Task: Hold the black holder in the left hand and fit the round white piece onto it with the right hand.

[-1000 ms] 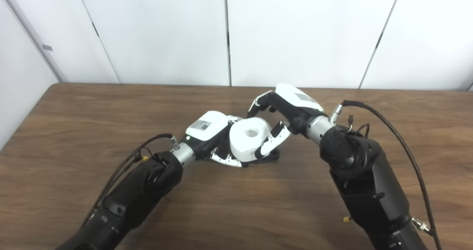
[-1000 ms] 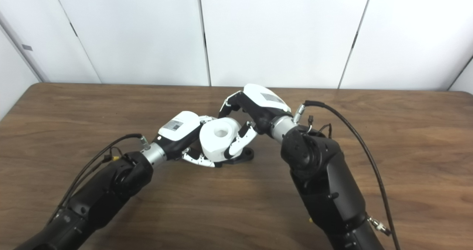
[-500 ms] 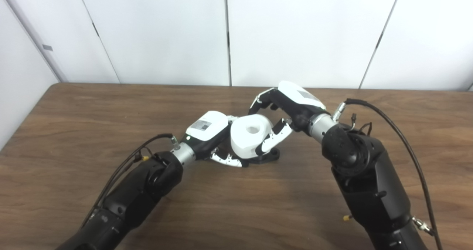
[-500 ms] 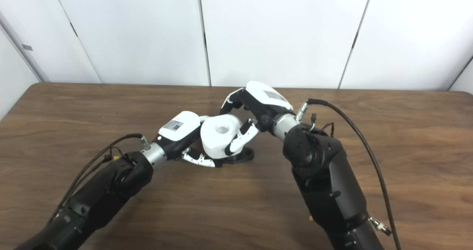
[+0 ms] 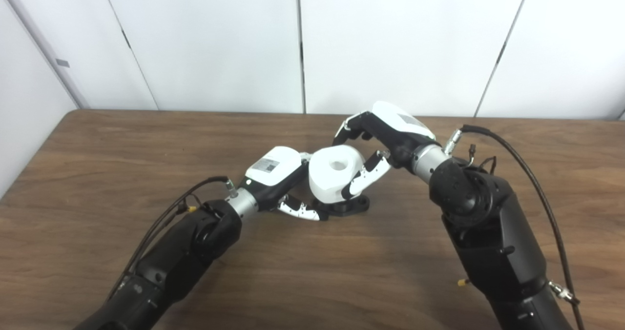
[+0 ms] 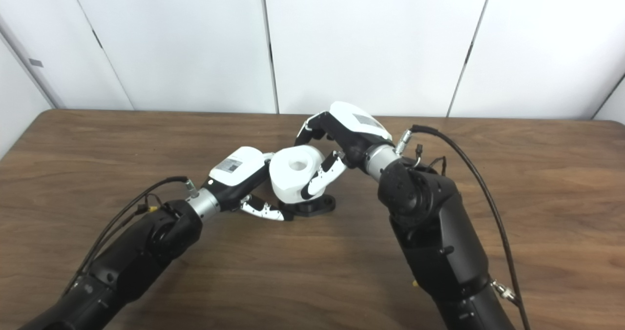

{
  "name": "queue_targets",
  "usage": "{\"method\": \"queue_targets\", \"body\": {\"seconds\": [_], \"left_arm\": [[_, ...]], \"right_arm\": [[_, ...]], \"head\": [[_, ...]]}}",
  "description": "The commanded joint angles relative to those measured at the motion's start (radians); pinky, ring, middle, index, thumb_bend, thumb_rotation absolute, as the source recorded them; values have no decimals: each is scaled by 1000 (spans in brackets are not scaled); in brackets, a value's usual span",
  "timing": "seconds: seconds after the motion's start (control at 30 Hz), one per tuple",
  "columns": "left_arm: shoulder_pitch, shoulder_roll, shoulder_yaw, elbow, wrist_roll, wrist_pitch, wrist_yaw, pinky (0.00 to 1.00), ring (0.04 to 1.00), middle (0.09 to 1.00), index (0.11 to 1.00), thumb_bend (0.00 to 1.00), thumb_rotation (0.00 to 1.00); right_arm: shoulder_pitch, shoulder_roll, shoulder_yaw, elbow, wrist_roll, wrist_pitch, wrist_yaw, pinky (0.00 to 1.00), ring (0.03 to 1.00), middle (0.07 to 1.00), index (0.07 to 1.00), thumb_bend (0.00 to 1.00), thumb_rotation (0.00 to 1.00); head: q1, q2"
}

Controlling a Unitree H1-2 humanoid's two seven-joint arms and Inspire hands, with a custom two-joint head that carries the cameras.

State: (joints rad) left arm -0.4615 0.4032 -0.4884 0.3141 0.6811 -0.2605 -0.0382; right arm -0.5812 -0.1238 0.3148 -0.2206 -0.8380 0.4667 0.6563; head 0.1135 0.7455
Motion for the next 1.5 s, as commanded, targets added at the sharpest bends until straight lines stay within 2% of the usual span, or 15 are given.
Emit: {"method": "queue_targets", "body": {"seconds": [0.0, 0.73, 1.47], "left_arm": [[28, 17, -15, 27, 26, 29, -68, 651, 813, 826, 484, 522, 76], [29, 17, -2, 22, 22, 36, -82, 647, 816, 822, 485, 521, 79], [32, 18, 0, 15, 24, 48, -95, 663, 817, 826, 485, 520, 81]], "right_arm": [[-48, -4, -11, -13, 10, -1, -34, 752, 765, 720, 481, 522, 133], [-25, -19, 24, 45, 43, -3, -84, 755, 779, 723, 482, 521, 130], [-41, -39, 73, 119, 102, -28, -152, 777, 799, 725, 481, 521, 128]], "head": [[1, 1], [3, 0], [8, -1]]}}
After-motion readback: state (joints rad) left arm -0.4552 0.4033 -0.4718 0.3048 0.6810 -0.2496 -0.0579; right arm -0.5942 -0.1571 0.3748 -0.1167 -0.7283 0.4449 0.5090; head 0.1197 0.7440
